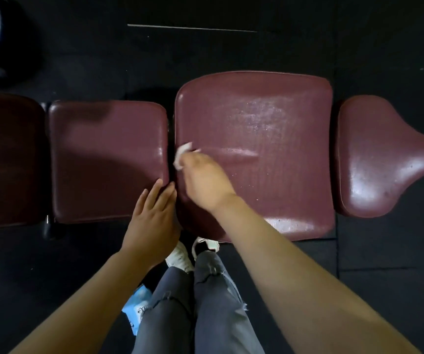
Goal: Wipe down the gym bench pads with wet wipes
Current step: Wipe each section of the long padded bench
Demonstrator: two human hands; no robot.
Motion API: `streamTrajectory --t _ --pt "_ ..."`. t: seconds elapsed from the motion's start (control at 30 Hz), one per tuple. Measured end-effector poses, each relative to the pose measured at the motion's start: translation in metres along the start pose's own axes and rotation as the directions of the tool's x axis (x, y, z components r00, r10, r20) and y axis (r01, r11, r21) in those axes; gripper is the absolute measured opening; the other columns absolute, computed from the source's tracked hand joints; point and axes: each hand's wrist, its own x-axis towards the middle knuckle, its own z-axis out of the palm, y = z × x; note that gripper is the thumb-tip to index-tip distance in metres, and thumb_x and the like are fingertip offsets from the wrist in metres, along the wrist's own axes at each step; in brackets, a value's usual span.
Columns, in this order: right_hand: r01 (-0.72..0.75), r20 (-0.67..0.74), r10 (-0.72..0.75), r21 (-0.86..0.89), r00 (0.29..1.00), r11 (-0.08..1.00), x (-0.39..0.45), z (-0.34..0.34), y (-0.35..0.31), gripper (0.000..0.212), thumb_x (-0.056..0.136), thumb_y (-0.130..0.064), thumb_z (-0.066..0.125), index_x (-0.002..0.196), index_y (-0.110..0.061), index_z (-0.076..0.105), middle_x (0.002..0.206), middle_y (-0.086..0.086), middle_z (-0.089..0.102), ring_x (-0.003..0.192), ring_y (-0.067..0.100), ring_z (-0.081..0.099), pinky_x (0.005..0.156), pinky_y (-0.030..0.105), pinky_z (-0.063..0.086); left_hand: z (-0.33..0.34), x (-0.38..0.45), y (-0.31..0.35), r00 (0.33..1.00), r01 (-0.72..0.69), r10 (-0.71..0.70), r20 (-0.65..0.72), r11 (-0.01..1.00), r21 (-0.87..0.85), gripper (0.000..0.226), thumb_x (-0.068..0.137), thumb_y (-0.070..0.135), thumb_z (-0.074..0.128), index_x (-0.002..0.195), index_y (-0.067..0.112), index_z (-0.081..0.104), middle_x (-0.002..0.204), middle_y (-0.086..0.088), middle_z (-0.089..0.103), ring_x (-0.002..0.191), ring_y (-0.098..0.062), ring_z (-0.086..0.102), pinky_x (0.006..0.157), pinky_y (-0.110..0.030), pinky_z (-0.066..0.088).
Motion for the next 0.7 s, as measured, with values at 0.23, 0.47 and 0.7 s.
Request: streamTrajectory --t 0.23,0.47,0.7 --pt "-0.309 -0.241 0.287 -0.06 0.927 0.949 -0.054 -0.067 0.127 0.028 0.089 -0.003 0.049 0.111 -0.008 0.066 0.105 0.021 0.068 0.097 0.039 0.064 0.08 0.039 0.05 -0.002 -0.006 -0.009 0.998 -0.054 0.055 0.023 0.997 -0.057 0.081 0.084 0.028 0.063 0.155 0.009 0.027 0.163 -0.003 0.021 0.153 -0.024 0.0 0.123 -0.043 0.002" --pt "-0.773 -0.375 0.781 0.212 0.5 0.597 -0.103 -0.059 0.152 0.019 0.093 -0.011 0.046 0.105 -0.009 0.061 0.103 0.017 0.069 0.1 0.037 0.063 0.084 0.037 0.047 -0.001 -0.002 -0.006 1.0 -0.018 0.02 0.02 0.996 -0.088 0.083 0.087 0.029 0.057 0.157 0.011 0.016 0.165 0.002 0.009 0.152 -0.02 -0.011 0.121 -0.038 -0.009" --pt "0.144 0.133 -0.126 -0.134 0.983 0.98 -0.029 0.017 -0.018 0.044 0.081 0.002 0.05 0.124 -0.006 0.054 0.117 0.017 0.063 0.105 0.035 0.06 0.084 0.038 0.048 -0.003 0.0 -0.012 0.997 -0.032 0.042 0.068 0.989 -0.142 0.081 0.083 0.032 0.053 0.156 0.014 0.023 0.165 0.003 0.011 0.152 -0.017 -0.012 0.122 -0.036 -0.008"
